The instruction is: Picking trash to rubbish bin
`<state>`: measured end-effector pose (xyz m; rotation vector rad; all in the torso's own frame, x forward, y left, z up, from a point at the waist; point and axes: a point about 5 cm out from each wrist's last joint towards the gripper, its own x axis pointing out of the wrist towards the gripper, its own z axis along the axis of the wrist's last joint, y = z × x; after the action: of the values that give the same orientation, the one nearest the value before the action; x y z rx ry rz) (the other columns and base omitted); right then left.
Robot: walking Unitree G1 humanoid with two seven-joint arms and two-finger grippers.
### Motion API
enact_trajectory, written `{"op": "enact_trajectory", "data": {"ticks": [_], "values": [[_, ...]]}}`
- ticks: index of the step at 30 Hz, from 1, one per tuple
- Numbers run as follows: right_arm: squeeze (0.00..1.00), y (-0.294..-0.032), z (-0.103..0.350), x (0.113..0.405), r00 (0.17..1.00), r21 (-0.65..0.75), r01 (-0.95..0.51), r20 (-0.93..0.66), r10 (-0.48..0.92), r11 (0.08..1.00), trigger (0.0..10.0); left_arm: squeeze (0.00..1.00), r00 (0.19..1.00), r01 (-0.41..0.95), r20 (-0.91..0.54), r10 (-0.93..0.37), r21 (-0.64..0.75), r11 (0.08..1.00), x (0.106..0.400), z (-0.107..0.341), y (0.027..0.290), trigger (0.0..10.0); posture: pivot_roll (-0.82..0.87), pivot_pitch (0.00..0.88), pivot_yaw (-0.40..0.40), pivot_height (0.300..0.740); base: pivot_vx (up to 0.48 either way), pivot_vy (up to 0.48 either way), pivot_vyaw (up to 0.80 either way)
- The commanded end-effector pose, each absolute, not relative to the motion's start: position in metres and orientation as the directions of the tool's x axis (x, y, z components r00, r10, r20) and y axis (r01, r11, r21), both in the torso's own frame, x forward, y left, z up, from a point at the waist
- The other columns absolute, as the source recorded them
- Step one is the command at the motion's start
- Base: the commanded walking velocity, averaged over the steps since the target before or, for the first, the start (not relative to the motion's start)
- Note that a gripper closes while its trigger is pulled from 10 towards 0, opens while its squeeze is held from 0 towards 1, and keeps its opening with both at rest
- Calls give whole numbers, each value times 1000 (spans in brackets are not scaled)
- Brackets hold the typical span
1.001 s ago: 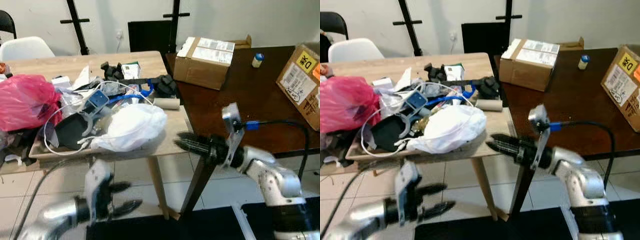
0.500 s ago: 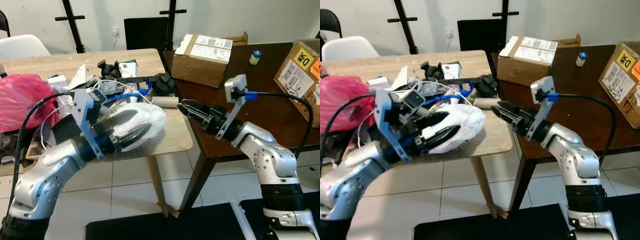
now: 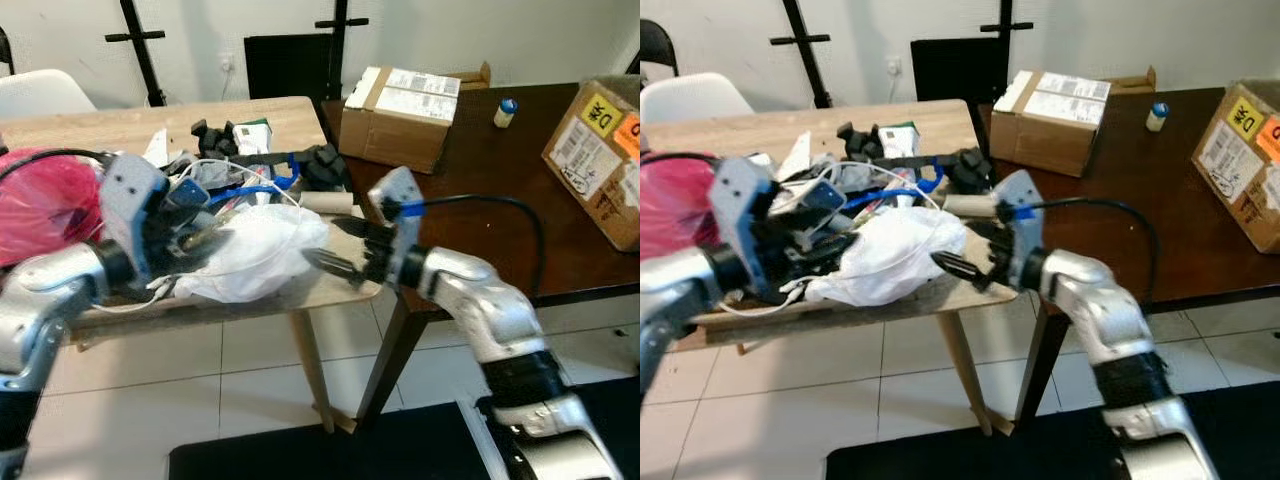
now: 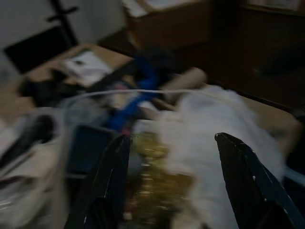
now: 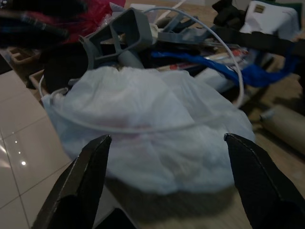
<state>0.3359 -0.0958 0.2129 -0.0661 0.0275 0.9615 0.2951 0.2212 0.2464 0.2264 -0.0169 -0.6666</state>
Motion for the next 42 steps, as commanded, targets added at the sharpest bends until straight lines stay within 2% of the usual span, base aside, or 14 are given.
{"op": "enact_trajectory", "data": {"ticks": [1,5,12,17,18,19,20,21,22,27,31,32,33,42], "values": [[1000,-90,209,338,582,-51,-813,-63,811,580,10000,0,812,577,-48,-582,216,787,295,250,229,10000,2,71,7,740,0,0,0],[1000,-77,207,346,615,-17,-789,-24,788,615,10000,0,821,563,-15,-570,180,807,297,251,229,10000,0,69,7,740,0,0,0],[1000,-38,197,356,564,-6,-825,-40,825,564,10000,0,834,545,-9,-551,168,822,306,243,218,10000,-3,78,4,740,0,0,0],[1000,-24,185,358,565,-43,-825,-108,818,563,10000,0,817,570,-7,-577,157,806,305,242,208,10000,1,82,-1,740,0,0,0],[949,-22,179,360,582,-75,-813,-145,800,578,10000,0,815,573,-7,-579,157,804,304,242,206,10000,4,83,-4,740,0,0,0],[498,-22,174,361,597,-110,-802,-175,783,587,10000,0,814,574,-8,-580,157,803,304,241,205,10000,4,83,-5,740,0,0,0],[345,-21,171,362,609,-131,-793,-195,769,595,10000,0,813,576,-10,-582,157,802,304,240,204,10000,4,83,-5,740,0,0,0],[345,-21,171,362,609,-131,-793,-195,769,595,10000,0,813,576,-10,-582,157,802,304,240,204,10000,4,83,-5,740,0,0,0],[0,-21,169,363,620,-139,-785,-202,758,604,10000,0,813,577,-12,-582,159,801,304,240,202,10000,4,84,-5,740,0,0,0],[0,-20,171,369,672,-156,-741,-180,719,653,10000,0,812,578,-12,-584,158,801,303,239,201,10000,0,85,-3,740,0,0,0],[0,-20,179,374,695,-108,-719,-128,708,686,10000,0,808,583,-12,-589,158,797,303,240,199,10000,-2,87,-1,740,0,0,0],[0,-20,182,375,702,-89,-712,-111,704,696,4000,0,807,585,-13,-590,159,796,303,240,199,10000,-2,88,-1,740,0,0,0],[0,-21,185,377,706,-72,-708,-94,702,702,0,0,808,583,-16,-589,163,796,304,240,198,10000,-2,88,-1,740,0,0,0],[0,-24,190,380,711,-65,-703,-63,700,708,0,0,819,568,-19,-574,176,804,305,240,200,10000,-2,88,-2,740,0,0,0]]}}
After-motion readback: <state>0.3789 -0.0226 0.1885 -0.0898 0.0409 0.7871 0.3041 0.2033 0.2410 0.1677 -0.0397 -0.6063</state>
